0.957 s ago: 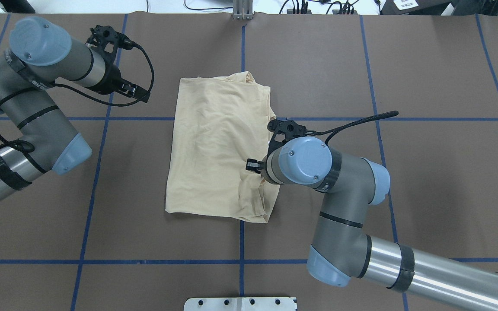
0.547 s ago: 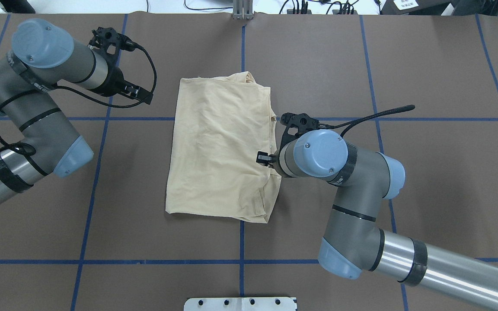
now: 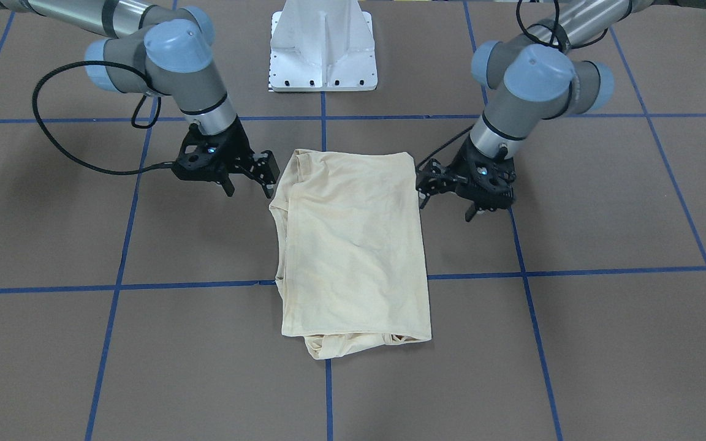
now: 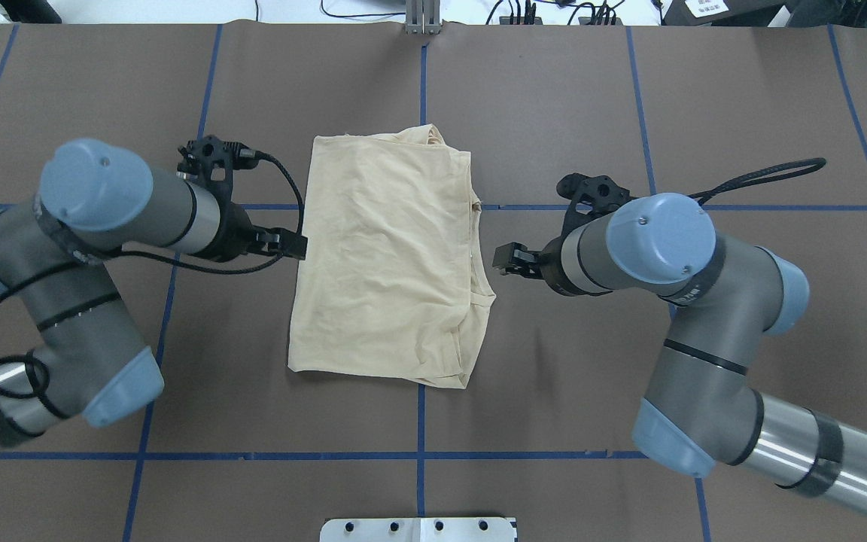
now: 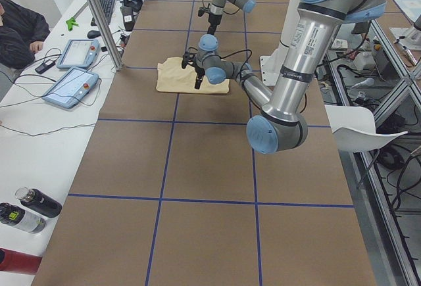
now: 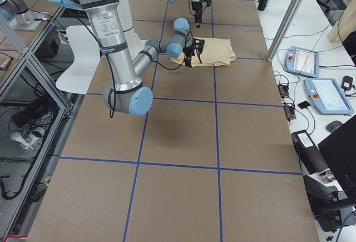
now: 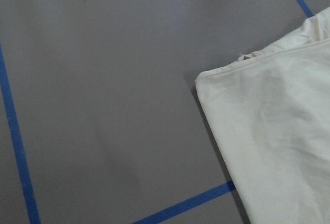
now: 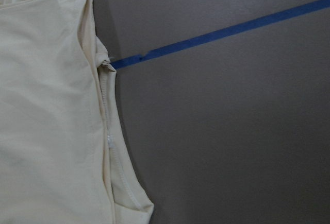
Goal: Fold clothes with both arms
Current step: 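Move both grippers to the shirt edge nearest the robot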
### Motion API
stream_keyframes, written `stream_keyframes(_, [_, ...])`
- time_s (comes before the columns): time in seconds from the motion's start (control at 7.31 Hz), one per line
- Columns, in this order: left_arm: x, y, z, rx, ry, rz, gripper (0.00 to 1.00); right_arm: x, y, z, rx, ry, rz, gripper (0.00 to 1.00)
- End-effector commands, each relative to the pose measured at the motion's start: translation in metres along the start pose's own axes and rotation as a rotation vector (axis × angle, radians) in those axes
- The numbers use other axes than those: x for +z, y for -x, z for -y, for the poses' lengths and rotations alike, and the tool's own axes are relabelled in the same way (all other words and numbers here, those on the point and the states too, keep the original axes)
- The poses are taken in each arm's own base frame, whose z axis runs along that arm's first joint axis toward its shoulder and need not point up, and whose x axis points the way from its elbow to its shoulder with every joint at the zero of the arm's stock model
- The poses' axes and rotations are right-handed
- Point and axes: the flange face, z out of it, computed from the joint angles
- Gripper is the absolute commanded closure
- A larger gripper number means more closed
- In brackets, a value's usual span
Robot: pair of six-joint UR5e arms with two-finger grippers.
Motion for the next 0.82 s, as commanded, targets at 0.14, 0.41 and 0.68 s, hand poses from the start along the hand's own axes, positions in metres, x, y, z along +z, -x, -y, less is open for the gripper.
stream_keyframes(0.14, [0.034, -0.042, -0.112, -0.193, 0.033, 0.006, 0.0, -0.014, -0.028, -0.008, 0.052, 0.004, -0.008, 0.0])
stream_keyframes(0.41, [0.041, -0.038, -0.115, -0.199, 0.025, 0.024, 0.22, -0.015, -0.023, -0.01, 0.057, 0.005, -0.001, 0.0])
stream_keyframes(0.68, [0.045, -0.035, -0.115, -0.198, 0.029, 0.034, 0.22, -0.013, -0.021, -0.014, 0.051, 0.011, -0.002, 0.0])
